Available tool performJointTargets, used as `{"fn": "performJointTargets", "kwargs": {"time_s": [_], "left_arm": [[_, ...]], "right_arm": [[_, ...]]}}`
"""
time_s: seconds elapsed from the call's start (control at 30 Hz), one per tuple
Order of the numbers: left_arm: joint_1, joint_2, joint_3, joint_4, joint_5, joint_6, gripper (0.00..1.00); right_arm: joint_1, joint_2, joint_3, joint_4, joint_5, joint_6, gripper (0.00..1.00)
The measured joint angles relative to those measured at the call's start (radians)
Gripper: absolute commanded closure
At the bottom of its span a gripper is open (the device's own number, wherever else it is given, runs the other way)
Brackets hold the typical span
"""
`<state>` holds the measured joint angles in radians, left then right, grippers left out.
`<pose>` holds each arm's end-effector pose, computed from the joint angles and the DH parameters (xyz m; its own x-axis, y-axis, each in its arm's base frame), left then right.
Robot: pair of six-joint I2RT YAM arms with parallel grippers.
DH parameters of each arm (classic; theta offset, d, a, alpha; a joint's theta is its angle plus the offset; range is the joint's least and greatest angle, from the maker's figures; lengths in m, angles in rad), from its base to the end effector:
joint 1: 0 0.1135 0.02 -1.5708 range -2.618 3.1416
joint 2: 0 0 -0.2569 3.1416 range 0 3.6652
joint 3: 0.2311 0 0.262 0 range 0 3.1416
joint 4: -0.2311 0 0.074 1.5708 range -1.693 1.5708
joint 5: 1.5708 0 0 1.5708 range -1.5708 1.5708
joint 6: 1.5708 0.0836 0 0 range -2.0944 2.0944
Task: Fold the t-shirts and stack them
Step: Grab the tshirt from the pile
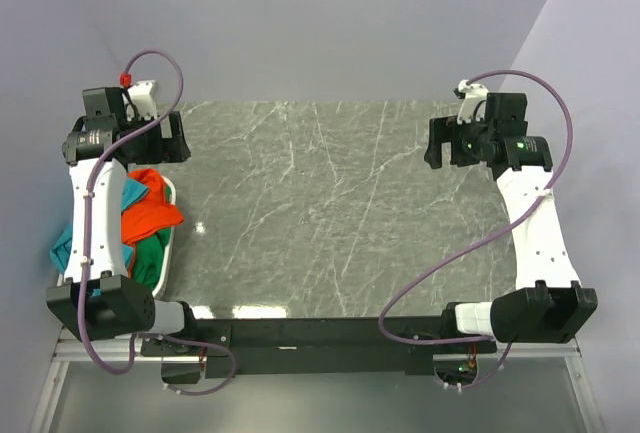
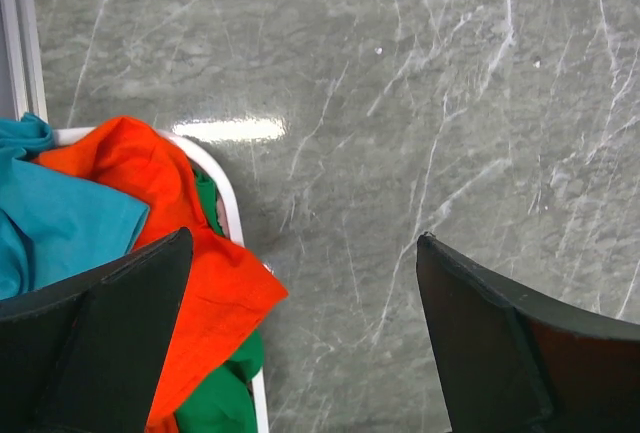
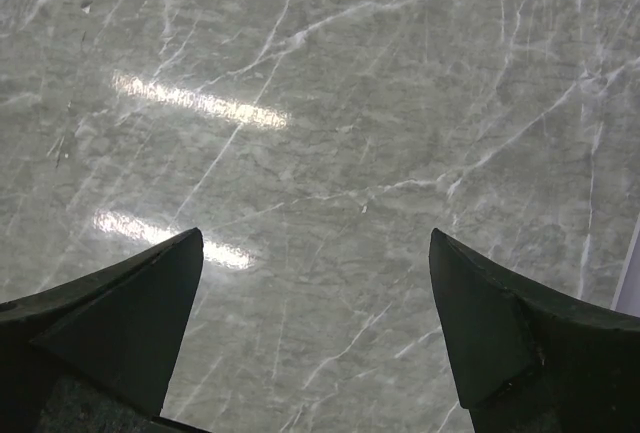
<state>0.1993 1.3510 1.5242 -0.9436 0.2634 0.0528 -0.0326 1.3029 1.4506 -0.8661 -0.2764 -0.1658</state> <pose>0.3140 0.0412 0.3595 -0.6821 -0.0858 -0.7262 0.0280 0.9893 -0.1432 0.3123 0.0126 0.3565 -0.6201 -0.1386 -0.7722 -0.2802 0.9585 0.0529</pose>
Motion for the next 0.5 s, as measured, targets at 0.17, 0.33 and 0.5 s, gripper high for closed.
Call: {"fn": "performJointTargets", "kwargs": {"time_s": [0.17,0.33,0.5], "left_arm": [[0.000,0.015,0.043,-0.053,-0.009,0.008,0.01],[0.039,0.082,0.171,-0.126,-0.058,0.020,0.01],[0.178,0.111,0.222,-0.227,-0.113,0.065,0.01]], "right_arm": [[0.000,-0.015,-0.004,-0.014,-0.001,-0.006,0.00],[0.000,-0.016,-0.003,-0.044,-0.006,-0.016,0.00],[0.000,-0.014,-0.003,-0.058,-0.027,-0.024,0.00]]}}
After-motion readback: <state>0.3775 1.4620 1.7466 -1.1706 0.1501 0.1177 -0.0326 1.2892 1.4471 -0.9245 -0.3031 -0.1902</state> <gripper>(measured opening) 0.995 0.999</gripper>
